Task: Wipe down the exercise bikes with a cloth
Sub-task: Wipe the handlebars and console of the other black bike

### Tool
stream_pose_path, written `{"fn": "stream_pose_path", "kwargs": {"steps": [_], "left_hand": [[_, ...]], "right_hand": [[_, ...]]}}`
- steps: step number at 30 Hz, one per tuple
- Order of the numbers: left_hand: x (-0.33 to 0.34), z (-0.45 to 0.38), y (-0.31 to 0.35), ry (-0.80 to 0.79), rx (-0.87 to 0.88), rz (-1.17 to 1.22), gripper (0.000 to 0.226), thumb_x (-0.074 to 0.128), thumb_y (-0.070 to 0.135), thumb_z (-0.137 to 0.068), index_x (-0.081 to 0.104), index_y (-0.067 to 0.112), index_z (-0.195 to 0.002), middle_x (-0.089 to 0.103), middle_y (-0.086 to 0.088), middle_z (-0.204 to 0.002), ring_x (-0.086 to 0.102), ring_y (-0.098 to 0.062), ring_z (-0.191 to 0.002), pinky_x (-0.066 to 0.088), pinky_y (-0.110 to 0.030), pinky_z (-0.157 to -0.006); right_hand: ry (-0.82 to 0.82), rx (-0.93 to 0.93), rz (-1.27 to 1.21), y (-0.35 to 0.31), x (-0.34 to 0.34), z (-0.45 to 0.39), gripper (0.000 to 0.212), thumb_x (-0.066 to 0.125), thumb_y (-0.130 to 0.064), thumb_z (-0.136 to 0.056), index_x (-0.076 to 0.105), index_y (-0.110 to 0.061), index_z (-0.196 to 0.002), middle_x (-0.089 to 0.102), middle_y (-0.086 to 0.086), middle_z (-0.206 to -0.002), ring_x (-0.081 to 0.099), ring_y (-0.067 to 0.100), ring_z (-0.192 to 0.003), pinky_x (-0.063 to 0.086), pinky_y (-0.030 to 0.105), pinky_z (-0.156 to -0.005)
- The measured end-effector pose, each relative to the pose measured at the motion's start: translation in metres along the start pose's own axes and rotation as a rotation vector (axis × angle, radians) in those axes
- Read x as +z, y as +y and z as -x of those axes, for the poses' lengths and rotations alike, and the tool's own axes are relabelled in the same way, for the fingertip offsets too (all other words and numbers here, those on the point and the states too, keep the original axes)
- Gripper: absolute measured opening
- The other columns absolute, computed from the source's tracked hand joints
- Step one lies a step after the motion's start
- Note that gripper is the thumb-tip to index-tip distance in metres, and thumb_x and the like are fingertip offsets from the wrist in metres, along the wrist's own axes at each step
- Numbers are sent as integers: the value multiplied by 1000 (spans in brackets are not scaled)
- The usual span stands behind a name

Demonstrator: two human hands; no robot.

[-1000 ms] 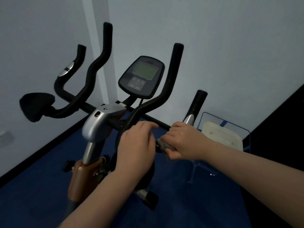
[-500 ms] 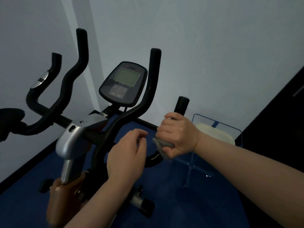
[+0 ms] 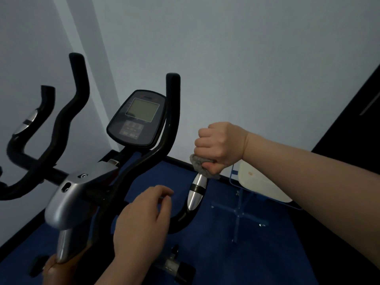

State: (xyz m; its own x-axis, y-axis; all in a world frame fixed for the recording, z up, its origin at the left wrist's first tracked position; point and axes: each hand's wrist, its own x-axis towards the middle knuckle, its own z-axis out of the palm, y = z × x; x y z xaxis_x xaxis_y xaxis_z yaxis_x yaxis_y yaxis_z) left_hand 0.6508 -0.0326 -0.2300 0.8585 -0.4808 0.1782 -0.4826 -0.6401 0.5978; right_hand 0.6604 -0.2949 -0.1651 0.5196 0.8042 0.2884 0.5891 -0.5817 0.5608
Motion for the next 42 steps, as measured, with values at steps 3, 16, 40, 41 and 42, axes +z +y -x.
{"fn": "stream_pose_path", "kwargs": {"steps": [3, 16, 40, 41, 42], "left_hand": [[-1, 1, 1, -7, -3, 3, 16, 43, 42, -89, 57, 46, -96, 56, 34, -85, 55, 8, -70, 34, -11, -61], [0, -2, 3, -12, -30, -19, 14, 46, 40, -89, 58, 46, -94, 53, 35, -85, 51, 13, -76, 31, -9, -60], [5, -3, -1, 22, -5, -42, 17, 43, 39, -92, 59, 44, -97, 57, 32, -86, 49, 17, -74, 31, -10, -58], [5, -3, -1, 27, -9, -31, 17, 43, 39, -92, 59, 44, -97, 58, 32, -87, 49, 17, -75, 32, -10, -58], [5, -3, -1, 31, -13, -19, 18, 43, 39, -92, 59, 44, -97, 58, 31, -88, 50, 17, -75, 32, -10, -58]], "right_hand": [[-13, 76, -75, 4, -6, -3, 29, 52, -31, -76, 53, -11, -54, 52, 1, -53, 49, 19, -48, 36, 25, -36], [602, 1391, -211, -52, 22, -24, 35, 40, -29, -86, 60, -8, -68, 54, 2, -59, 47, 16, -51, 30, 20, -47], [830, 1989, -613, -117, 29, -66, 42, 24, -45, -98, 46, -18, -121, 54, -3, -117, 53, 7, -95, 37, 16, -72], [829, 2001, -614, -121, 30, -68, 39, 25, -43, -99, 46, -18, -120, 54, -2, -117, 52, 6, -94, 36, 15, -73], [827, 2015, -613, -125, 31, -69, 38, 26, -42, -99, 46, -18, -120, 54, -1, -117, 51, 5, -93, 36, 14, -72]]}}
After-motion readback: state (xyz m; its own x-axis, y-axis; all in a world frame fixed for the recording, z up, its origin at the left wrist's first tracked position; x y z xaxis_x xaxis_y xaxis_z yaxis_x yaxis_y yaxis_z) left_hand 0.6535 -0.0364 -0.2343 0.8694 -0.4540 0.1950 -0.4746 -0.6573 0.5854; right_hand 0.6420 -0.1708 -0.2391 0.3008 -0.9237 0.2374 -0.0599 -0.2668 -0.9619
